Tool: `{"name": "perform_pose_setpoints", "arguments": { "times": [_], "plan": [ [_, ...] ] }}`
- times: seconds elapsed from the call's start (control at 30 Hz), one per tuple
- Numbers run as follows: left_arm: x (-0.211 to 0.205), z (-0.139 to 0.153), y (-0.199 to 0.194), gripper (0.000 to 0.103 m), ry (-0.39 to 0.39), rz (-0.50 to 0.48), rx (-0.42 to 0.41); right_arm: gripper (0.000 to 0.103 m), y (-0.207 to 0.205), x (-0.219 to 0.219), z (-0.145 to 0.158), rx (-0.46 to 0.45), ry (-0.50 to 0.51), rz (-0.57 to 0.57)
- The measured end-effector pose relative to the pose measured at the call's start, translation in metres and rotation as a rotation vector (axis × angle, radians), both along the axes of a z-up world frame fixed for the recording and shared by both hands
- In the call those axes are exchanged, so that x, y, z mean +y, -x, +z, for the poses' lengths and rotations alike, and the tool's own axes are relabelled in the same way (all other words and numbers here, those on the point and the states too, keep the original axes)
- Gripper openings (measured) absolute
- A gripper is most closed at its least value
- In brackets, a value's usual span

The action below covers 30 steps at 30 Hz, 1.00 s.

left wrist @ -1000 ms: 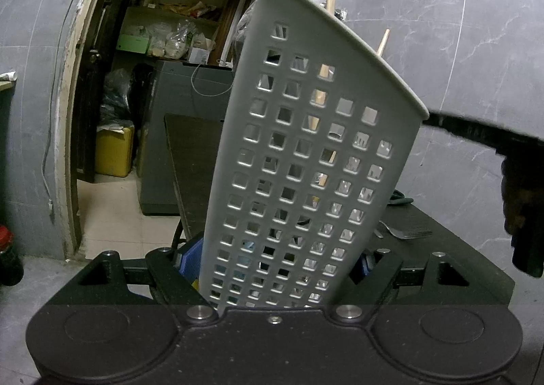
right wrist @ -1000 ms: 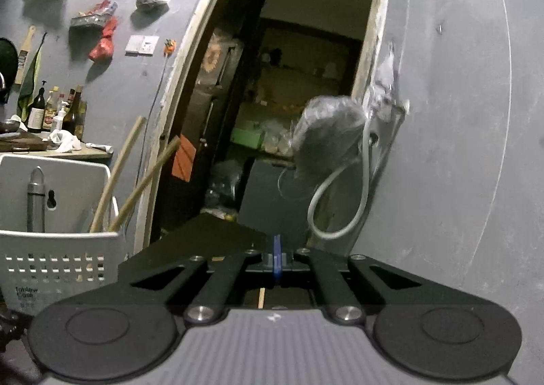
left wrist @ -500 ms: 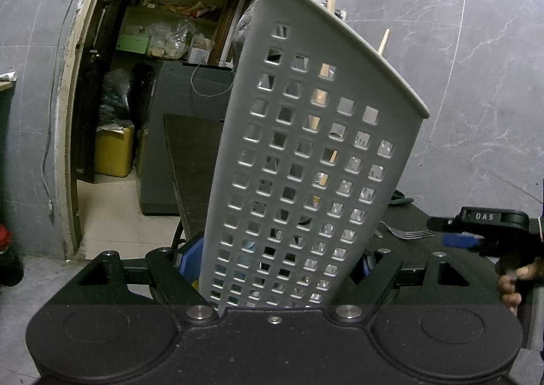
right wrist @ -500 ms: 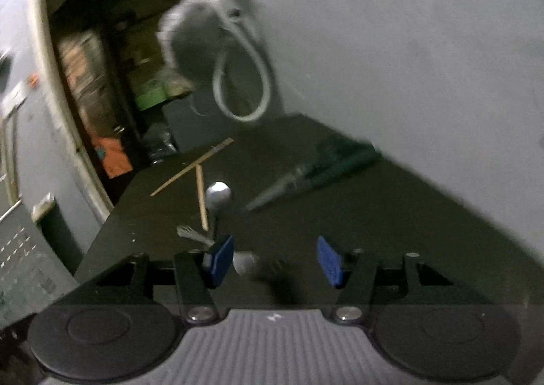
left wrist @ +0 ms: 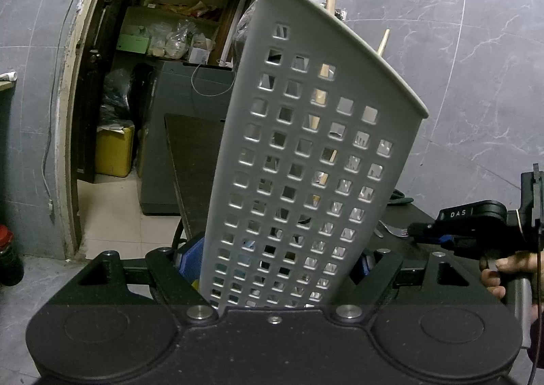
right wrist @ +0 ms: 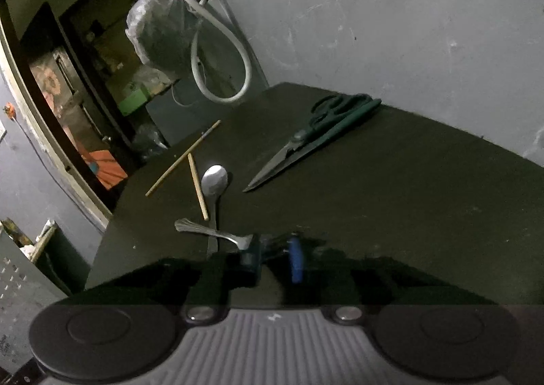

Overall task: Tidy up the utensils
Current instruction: 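Lift the fork with the right tool toward the basket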

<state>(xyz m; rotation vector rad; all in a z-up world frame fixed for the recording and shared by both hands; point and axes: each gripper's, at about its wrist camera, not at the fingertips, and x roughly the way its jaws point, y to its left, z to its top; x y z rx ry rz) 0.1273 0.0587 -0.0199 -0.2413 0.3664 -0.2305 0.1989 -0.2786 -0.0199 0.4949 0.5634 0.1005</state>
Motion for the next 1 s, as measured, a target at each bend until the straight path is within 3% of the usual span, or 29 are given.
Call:
{"name": "perform_pose_setpoints", "arguments": {
  "times": [0.2, 0.47, 0.67, 1.0],
  "plan": [
    [0.000, 0.000, 0.000, 0.082, 0.000, 0.001, 0.000, 0.010, 0.004, -0.003, 0.002, -0.042, -0.008, -0.015],
    [0.000, 0.000, 0.000, 0.082, 0.000, 0.001, 0.000, 0.002, 0.041, 0.027, 0.039, -0.348, 0.363, 0.044],
    [0.001, 0.000, 0.000, 0.082, 0.002, -0.001, 0.000, 0.002, 0.064, 0.052, 0.052, -0.499, 0.510, 0.108],
    [0.001, 0.000, 0.000, 0.082, 0.002, 0.000, 0.000, 0.002, 0.096, 0.076, 0.084, -0.598, 0.547, 0.203]
  ]
}}
